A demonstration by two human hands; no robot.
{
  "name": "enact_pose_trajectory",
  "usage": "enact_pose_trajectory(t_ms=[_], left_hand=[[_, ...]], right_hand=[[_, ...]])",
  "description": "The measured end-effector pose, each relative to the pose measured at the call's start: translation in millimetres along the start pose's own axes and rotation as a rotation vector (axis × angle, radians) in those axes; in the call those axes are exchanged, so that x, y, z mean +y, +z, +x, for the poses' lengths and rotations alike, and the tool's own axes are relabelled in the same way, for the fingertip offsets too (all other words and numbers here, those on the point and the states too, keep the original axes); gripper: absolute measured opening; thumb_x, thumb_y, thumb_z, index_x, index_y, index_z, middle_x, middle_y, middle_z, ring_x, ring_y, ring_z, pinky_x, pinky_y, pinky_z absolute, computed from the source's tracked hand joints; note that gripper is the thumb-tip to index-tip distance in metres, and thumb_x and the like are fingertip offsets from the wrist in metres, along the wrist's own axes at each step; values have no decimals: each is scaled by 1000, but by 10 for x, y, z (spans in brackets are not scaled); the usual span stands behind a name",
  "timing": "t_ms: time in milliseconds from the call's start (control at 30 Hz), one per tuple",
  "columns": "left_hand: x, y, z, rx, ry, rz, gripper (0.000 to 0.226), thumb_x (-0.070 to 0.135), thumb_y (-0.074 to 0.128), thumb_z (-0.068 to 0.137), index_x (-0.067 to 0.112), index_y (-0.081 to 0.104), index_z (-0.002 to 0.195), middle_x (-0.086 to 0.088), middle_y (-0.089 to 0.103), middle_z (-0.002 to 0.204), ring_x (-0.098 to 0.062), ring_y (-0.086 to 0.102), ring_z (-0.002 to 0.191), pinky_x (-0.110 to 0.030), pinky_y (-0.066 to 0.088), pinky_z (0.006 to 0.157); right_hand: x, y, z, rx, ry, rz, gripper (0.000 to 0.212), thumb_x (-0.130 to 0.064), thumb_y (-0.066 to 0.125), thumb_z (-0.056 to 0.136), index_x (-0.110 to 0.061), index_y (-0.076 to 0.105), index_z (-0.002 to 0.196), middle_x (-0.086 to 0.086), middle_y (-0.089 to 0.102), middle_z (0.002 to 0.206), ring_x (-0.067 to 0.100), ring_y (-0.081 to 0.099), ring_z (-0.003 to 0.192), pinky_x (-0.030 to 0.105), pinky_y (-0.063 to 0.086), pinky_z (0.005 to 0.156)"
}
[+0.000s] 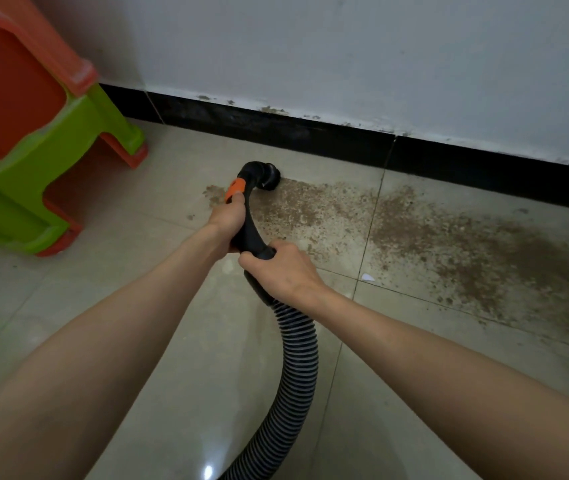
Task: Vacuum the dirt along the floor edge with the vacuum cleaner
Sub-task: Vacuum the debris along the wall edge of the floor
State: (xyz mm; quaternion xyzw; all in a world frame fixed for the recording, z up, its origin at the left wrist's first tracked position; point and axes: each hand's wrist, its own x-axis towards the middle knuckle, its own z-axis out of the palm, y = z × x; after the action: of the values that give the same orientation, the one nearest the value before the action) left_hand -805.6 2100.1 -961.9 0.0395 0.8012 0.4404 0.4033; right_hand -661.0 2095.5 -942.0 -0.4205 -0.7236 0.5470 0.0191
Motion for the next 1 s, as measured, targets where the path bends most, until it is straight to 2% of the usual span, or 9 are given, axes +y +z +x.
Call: enact_pose_trajectory(t_ms=[167,233,300,433,533,667,800,933,1000], left_hand=[[22,282,-165,-56,25,44,56,49,33,100,2,46,127,-16,55,98,-28,56,84,-37,49,75],[31,384,-219,-65,29,72,56,49,33,100,3,46,129,-19,58,106,-31,60,93,-35,49,72],[27,488,-274,-79,32,91,56,49,33,100,3,47,128,-17,58,102,-29,61,90,-33,48,64],[18,723,-368,-127,37,117,57,51,33,99,4,48,127,-13,56,98,-26,58,81,-32,47,60],[57,903,-430,-155,37,143,58,53,33,98,4,49,127,-18,60,106,-29,61,91,-35,49,67],[99,1117,-505,-203,47,152,56,52,33,98,4,52,120,-9,56,85,-23,56,74,-32,47,59],[102,1270,-522,-234,64,164,57,51,33,98,3,52,121,-13,59,92,-26,58,79,-36,51,69],[136,1369,-499,-242,80,198,57,51,32,99,3,52,122,-13,60,93,-25,58,78,-34,49,61],[188,1405,-472,-225,90,202,61,52,29,99,1,52,122,-17,61,101,-27,58,83,-38,52,73]], right_hand=[[154,-170,-149,45,17,27,30,-52,59,81,-22,54,83,3,66,83,25,65,79,41,54,72],[213,-236,-204,62,27,44,30,-51,60,81,-23,54,82,1,64,80,23,65,75,40,55,72],[276,-310,-260,75,41,56,30,-52,59,81,-22,55,84,0,65,79,22,66,74,40,57,72],[420,-474,-362,110,54,56,27,-50,59,81,-24,55,83,0,65,77,21,66,71,37,55,68],[508,-597,-404,152,75,64,25,-50,60,82,-26,54,80,-2,65,76,19,65,70,32,52,61],[592,-725,-446,196,92,67,25,-50,60,82,-27,53,78,-4,62,74,17,63,69,30,47,58],[680,-805,-486,222,106,77,23,-51,60,81,-29,52,78,-4,63,72,17,64,68,31,51,60],[723,-870,-450,238,115,80,24,-51,60,82,-28,53,78,-4,61,70,16,63,65,30,47,56],[699,-886,-387,247,124,84,25,-51,60,82,-27,52,77,-3,61,72,17,61,66,29,43,54]])
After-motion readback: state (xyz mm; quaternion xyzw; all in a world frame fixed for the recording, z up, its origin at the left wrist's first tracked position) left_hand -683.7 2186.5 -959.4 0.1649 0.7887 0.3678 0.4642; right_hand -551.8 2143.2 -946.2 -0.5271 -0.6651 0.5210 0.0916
